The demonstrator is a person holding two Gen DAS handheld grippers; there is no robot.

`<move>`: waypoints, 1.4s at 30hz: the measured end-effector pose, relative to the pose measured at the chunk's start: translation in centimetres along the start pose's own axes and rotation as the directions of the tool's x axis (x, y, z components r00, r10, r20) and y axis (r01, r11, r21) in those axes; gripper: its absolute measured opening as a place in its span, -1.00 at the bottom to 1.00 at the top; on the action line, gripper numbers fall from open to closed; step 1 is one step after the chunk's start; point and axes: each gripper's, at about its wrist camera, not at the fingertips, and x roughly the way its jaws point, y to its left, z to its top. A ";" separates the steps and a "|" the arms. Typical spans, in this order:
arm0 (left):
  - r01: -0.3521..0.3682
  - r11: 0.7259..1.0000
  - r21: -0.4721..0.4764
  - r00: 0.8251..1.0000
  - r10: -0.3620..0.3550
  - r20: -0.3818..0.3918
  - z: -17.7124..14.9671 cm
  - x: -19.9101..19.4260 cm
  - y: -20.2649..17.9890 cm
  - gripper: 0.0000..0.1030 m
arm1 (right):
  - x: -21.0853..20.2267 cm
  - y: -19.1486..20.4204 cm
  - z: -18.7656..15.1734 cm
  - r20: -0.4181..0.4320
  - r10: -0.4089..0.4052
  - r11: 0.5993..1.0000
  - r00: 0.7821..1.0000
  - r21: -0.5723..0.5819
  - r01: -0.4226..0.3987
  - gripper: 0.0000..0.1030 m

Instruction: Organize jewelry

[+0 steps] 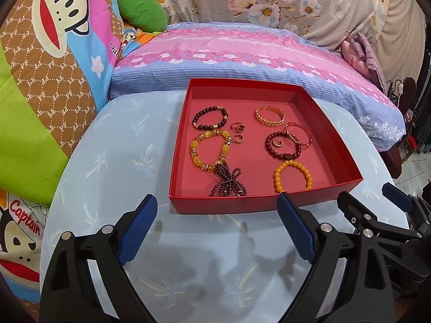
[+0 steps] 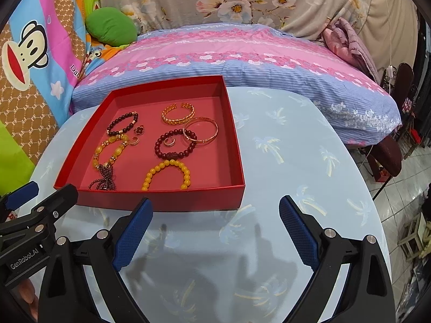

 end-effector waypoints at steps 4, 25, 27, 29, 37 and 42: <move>-0.002 1.000 -0.014 1.000 0.002 0.007 -0.2 -0.2 0.2 0.80 | 0.0 -0.4 -0.1 0.010 0.008 1.000 1.000 0.018 -0.008 0.87; -0.025 1.000 -0.003 1.000 0.025 0.005 -1.2 -0.7 -0.2 0.84 | -0.4 -0.6 -0.9 0.023 -0.001 0.999 1.000 0.037 0.001 0.87; -0.025 1.000 -0.005 1.000 0.025 0.006 -1.2 -0.7 -0.2 0.84 | -0.4 -0.6 -0.8 0.021 -0.003 0.999 1.000 0.036 0.002 0.87; -0.028 1.000 -0.006 1.000 0.028 0.005 -1.2 -0.7 -0.2 0.84 | -0.4 -0.6 -0.8 0.022 -0.003 0.999 1.000 0.036 0.002 0.87; -0.038 0.999 -0.027 0.999 0.038 -0.001 -1.1 -0.7 0.2 0.84 | -0.4 -0.6 -0.9 0.023 -0.006 1.000 1.000 0.029 0.005 0.87; -0.045 0.999 -0.027 0.999 0.045 0.002 -1.1 -0.8 0.3 0.84 | -0.5 -0.5 -0.9 0.023 -0.006 1.000 1.000 0.027 0.005 0.87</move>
